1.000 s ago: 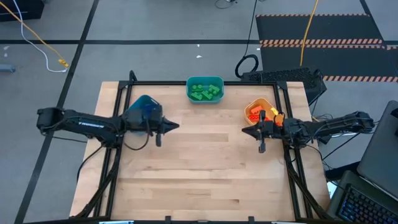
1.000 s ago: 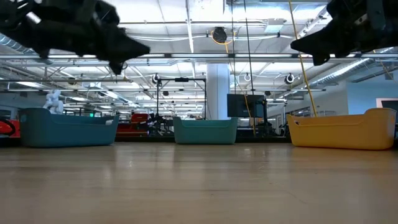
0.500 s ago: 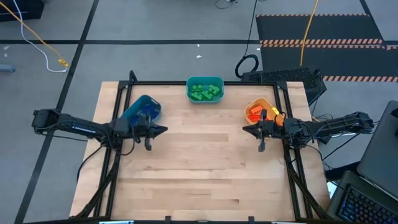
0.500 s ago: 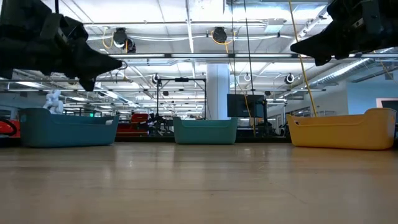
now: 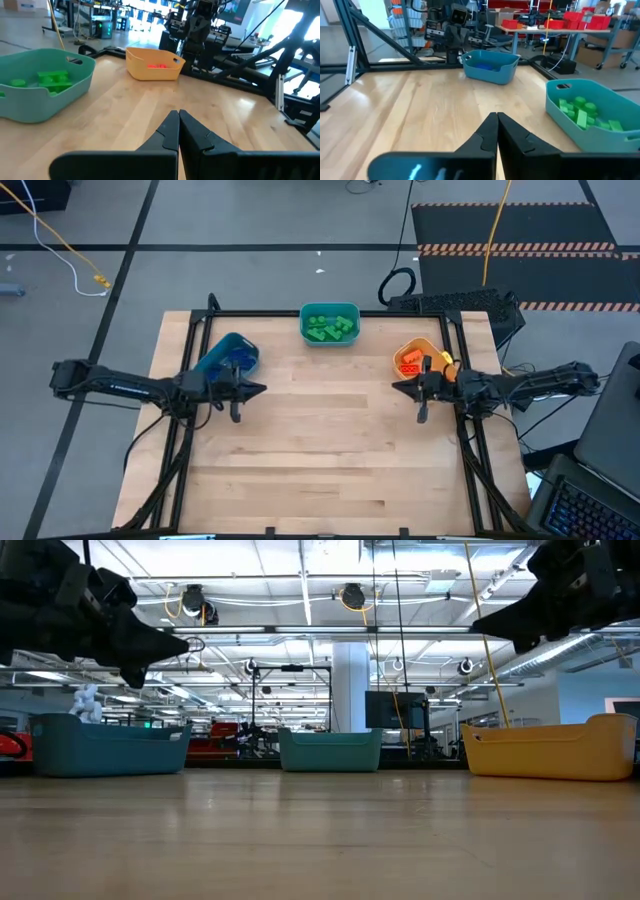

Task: Sort & place blocks by color
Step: Return to Home Position

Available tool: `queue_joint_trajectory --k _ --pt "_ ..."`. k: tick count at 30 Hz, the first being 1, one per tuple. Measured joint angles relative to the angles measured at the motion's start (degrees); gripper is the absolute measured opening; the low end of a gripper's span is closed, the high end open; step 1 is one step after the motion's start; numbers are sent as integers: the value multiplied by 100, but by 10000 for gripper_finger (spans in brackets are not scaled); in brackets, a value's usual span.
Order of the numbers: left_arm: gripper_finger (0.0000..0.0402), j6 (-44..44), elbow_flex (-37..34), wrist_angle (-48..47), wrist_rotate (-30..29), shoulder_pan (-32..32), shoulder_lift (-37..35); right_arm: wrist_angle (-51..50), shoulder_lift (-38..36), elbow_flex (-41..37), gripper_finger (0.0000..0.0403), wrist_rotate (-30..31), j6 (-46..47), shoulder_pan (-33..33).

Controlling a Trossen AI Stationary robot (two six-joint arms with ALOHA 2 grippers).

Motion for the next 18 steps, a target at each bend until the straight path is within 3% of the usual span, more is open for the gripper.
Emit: queue_joint_trajectory --k 11,18 --pt "0 -70 0 -1014 4 0 -955 -692 -799 0 0 -170 381 2" --pt "0 -41 0 -1146 7 0 -1181 5 -1240 -508 0 -489 285 4"
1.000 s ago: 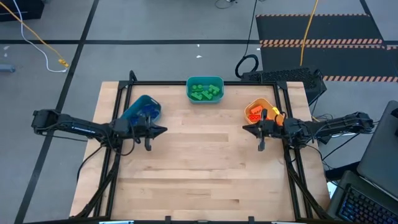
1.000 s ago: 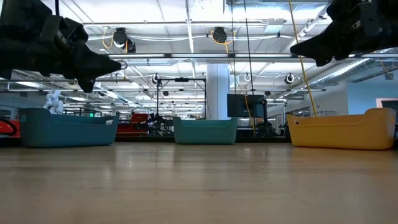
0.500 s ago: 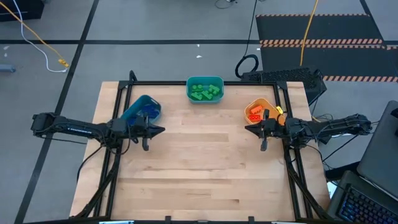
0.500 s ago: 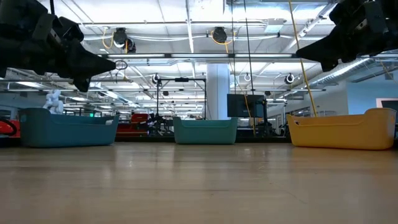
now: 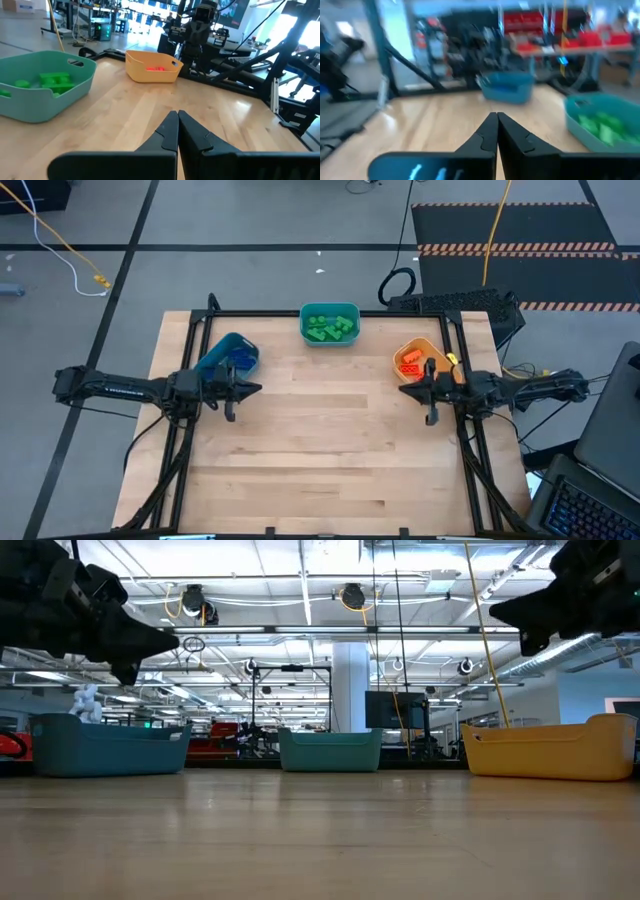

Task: Sort & place blocks by color
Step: Return to Home Position

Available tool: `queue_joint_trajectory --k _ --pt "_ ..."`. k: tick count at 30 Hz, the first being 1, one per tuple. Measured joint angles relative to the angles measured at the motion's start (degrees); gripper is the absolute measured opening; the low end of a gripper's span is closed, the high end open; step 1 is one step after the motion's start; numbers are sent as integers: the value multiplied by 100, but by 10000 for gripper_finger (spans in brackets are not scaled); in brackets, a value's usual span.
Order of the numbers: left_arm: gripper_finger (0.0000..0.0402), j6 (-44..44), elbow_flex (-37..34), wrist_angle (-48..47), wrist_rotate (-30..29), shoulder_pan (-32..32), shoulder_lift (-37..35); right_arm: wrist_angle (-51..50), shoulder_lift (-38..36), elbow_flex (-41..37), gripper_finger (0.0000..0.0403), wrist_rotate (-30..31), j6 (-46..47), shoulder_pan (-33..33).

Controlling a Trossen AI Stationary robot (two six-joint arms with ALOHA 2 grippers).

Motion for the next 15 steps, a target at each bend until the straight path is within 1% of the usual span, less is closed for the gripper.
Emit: queue_joint_trajectory --k 5,9,12,15 --pt "0 19 0 -49 31 1 -4 1536 -308 -600 0 -677 -302 0" --pt "0 27 2 -63 45 2 -4 1478 -498 -603 0 -1013 -433 2" --pt "0 49 2 -99 46 2 -6 1433 -680 -608 0 -986 -535 -3" --pt "1 68 2 -101 53 1 -6 1000 -839 -611 0 -809 -550 -9"
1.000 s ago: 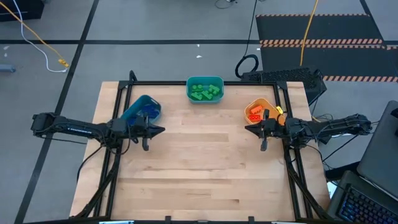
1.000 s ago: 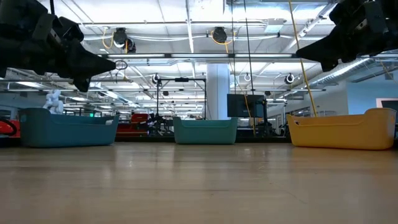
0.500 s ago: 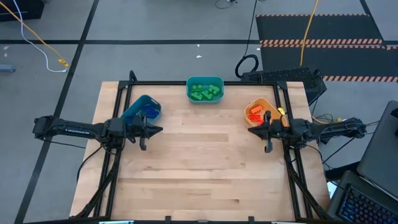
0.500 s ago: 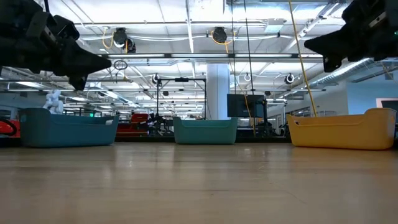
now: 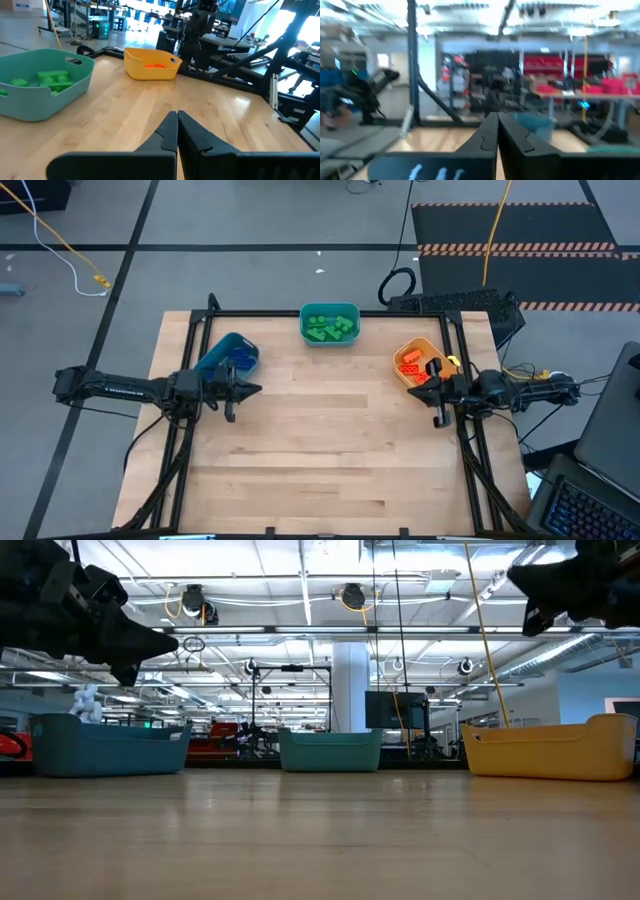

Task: Sort & place blocks by color
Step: Return to Home Position

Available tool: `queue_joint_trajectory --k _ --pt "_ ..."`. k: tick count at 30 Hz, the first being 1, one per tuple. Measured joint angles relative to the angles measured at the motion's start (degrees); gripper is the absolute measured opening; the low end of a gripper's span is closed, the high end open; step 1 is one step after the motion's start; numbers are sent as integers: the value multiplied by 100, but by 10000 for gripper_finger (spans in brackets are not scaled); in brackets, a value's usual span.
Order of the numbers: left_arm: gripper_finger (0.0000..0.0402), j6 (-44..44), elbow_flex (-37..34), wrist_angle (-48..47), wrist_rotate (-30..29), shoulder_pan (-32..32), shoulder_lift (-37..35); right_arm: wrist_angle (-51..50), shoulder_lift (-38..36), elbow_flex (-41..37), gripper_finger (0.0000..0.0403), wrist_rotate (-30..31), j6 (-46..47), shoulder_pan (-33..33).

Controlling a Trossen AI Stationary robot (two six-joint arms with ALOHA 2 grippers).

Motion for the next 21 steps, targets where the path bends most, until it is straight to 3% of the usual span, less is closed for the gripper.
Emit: queue_joint_trajectory --k 10,21 --pt "1 36 2 -484 233 2 2 -1436 -260 -13 0 429 512 0" --pt "1 637 2 -395 561 2 2 -1587 -255 -20 0 421 506 0"
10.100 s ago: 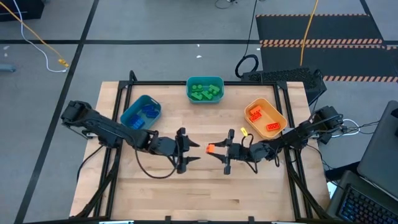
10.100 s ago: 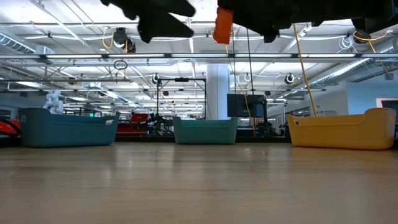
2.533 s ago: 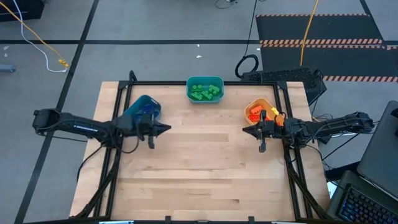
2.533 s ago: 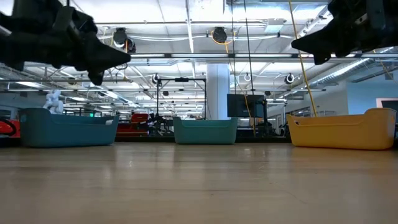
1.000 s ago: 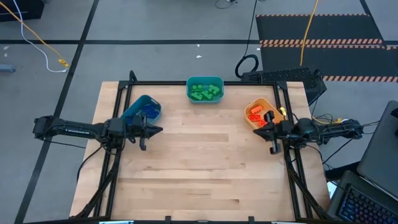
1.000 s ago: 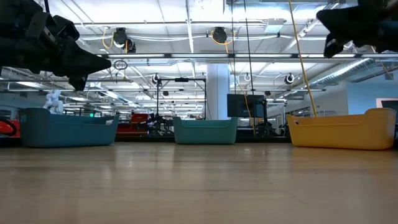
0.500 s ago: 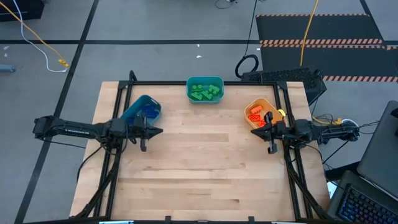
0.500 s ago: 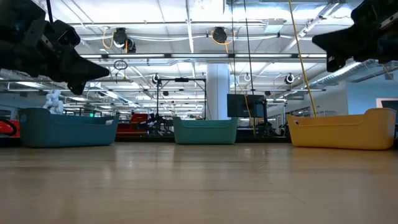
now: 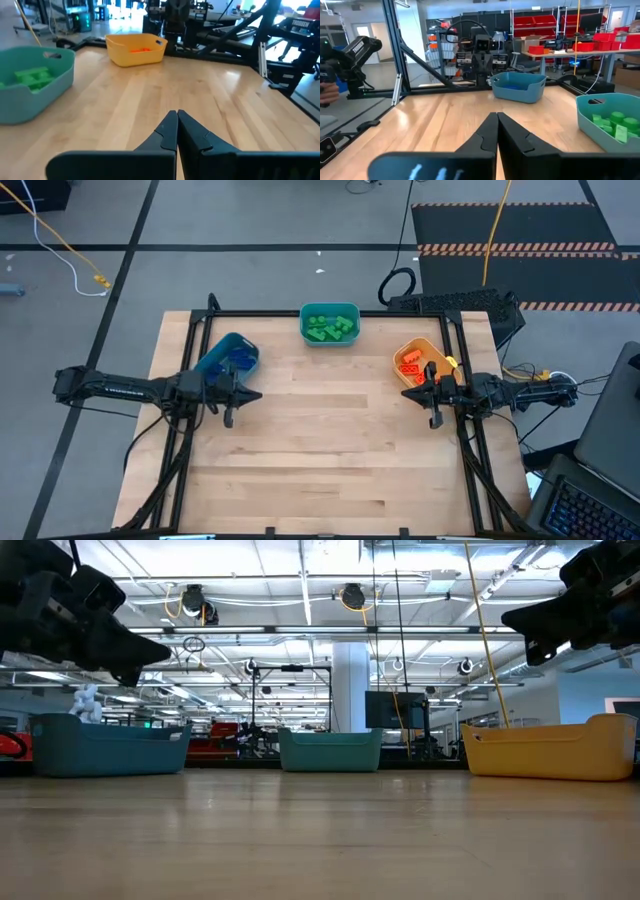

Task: Sort & place blocks by color
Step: Return to Home Position

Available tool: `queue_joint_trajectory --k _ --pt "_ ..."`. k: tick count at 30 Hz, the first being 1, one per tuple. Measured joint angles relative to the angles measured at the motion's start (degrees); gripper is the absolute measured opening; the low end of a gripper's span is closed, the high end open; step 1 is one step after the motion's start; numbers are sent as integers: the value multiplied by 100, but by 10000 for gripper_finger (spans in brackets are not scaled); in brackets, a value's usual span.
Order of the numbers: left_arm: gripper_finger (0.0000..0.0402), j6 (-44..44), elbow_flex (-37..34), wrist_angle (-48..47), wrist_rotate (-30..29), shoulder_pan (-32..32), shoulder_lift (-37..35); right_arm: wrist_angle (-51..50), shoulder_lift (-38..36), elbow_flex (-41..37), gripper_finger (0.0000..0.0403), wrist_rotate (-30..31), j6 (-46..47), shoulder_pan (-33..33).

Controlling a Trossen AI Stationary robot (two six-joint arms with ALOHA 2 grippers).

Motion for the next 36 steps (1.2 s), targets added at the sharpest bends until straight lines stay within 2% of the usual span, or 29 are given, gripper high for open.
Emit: queue_joint_trajectory --k 7,13,19,25,29,36 --pt "2 174 0 267 -9 0 -2 -27 0 -2 0 0 -2 0" --pt "1 74 4 -377 -187 17 -221 -31 0 -2 0 0 -4 0" --pt "1 -126 4 -697 -188 9 -898 -38 0 -2 0 0 20 0" --pt "1 -202 4 -1592 -210 8 -1905 -44 0 -2 0 -2 118 0" --pt "0 -183 20 -1693 -158 -4 -2372 -49 3 -2 0 -7 120 0" --pt "0 -152 22 -1722 -92 -15 -2213 -49 4 -2 0 -16 142 0"
